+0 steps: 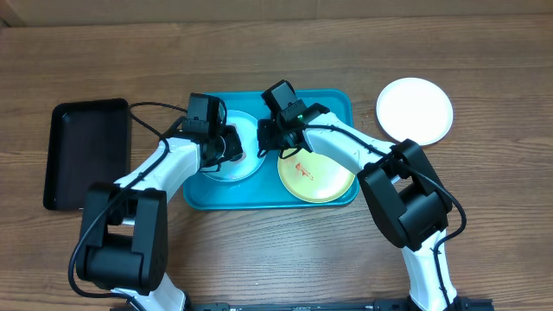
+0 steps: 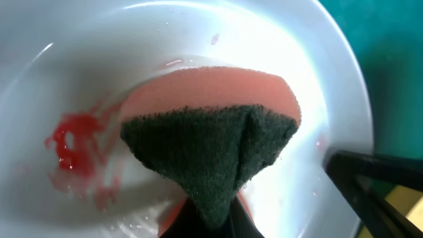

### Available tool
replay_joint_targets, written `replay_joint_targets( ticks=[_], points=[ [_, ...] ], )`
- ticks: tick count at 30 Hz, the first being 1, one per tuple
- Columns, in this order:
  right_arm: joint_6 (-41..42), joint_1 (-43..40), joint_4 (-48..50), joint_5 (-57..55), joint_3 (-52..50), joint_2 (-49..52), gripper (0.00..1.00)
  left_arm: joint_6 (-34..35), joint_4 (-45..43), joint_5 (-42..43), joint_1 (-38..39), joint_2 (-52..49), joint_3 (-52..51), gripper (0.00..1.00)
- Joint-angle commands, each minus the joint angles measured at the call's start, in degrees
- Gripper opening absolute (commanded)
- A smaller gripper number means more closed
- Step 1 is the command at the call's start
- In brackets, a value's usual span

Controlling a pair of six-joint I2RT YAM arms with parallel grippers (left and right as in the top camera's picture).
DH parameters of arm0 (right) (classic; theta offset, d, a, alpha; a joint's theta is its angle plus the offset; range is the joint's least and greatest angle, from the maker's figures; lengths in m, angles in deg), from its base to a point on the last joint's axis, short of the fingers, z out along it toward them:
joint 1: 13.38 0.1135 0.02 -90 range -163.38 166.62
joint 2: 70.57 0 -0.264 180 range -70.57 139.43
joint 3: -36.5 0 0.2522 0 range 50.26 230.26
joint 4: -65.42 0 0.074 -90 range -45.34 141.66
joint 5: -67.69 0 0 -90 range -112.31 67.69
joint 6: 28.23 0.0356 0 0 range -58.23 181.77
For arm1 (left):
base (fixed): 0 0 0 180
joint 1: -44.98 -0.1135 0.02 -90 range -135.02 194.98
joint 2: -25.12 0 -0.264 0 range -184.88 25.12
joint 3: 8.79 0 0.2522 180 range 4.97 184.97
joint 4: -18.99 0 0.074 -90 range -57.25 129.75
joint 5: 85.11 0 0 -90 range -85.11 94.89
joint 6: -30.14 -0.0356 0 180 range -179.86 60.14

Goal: Clean dirty plates on tray and stack at the side
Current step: 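Scrub the light blue plate with the sponge in the left gripper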

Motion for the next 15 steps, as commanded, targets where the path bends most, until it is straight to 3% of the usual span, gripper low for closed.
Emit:
replay_joint_targets(
  ticks=[1, 3, 7, 9, 15],
  points=[
    [0.2, 0.5, -0.9, 0.7, -0.5, -0.2, 0.04, 0.2, 0.1, -8.3, -0.9, -2.2, 0.5, 0.07],
    [-0.2, 0.5, -1.0, 0.7, -0.5, -0.2, 0.04, -1.4, 0.3, -12.3, -1.0, -2.3, 0.5, 0.09],
    [-0.4, 0.5, -1.3, -0.8, -0.5, -0.2, 0.04, -12.1, 0.7, -21.4, -1.1, -2.2, 0.5, 0.1],
    [-0.4, 0.5, -1.3, -1.2, -0.5, -0.2, 0.04, -13.3, 1.1, -24.0, -1.1, -2.2, 0.9, 0.04],
    [-0.4, 0.5, -1.3, -1.3, -0.5, -0.2, 0.04, -13.3, 7.5, -23.5, -1.0, -2.0, 6.8, 0.04]
  ],
)
